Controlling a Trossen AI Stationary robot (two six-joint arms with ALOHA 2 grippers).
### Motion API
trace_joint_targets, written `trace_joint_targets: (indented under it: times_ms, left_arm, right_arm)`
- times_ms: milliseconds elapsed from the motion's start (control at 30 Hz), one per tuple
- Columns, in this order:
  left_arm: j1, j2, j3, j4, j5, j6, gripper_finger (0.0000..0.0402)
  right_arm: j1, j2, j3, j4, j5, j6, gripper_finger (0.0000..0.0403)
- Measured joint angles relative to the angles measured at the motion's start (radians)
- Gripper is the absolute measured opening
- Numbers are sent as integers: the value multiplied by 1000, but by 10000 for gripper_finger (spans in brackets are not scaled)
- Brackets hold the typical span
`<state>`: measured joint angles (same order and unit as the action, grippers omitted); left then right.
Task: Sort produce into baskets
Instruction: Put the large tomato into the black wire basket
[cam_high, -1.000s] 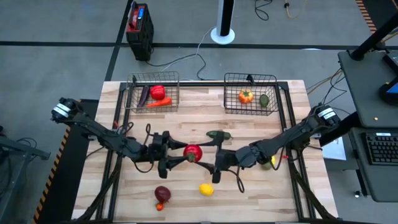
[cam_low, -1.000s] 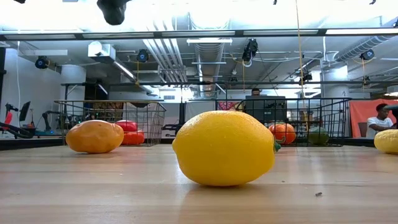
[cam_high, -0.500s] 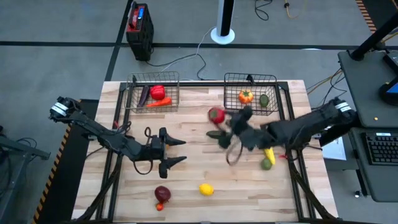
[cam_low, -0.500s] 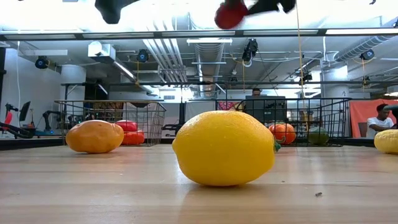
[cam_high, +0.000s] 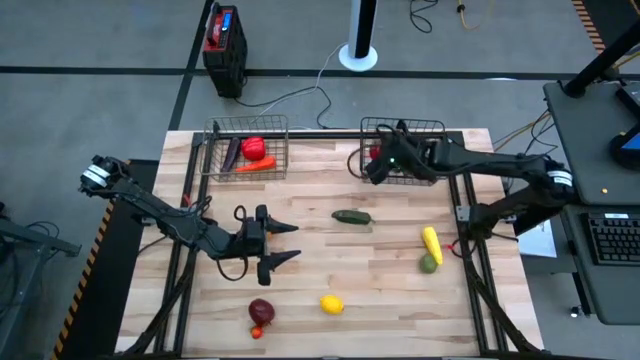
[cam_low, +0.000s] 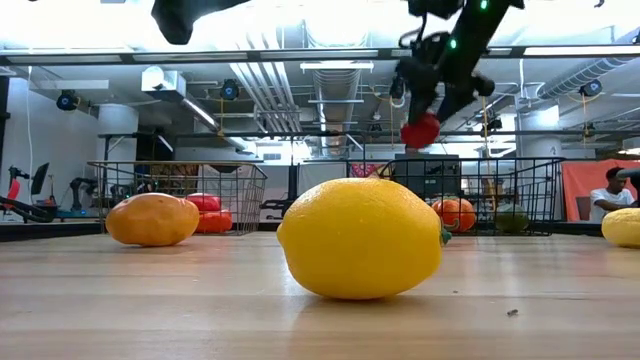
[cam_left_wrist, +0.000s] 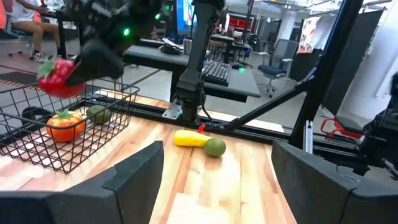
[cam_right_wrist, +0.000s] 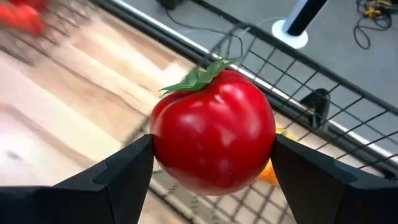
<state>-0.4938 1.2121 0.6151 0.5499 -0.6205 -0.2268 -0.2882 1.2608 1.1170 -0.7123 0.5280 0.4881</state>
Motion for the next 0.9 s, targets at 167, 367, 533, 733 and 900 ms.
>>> trace_joint_targets:
  times_ms: [167,367,533,733,900]
  left_arm:
    - [0,0,0,-1,0,8,279]
    - [0,0,0,-1,-11,8,279]
    - [0,0,0,-1,-44,9,279]
    - [0,0,0,0,-53,6,279]
    - [0,3,0,1,-53,5,279]
  right_arm:
    - [-69,-11,-118,164,-23,-103,297]
    - [-139,-10,-258,323,-42,-114,297]
    - [-184,-10,-342,464,-112,-174,297]
    - [-229,2,-352,495,-155,-246,297]
    - [-273,2,-352,495,-245,-246,297]
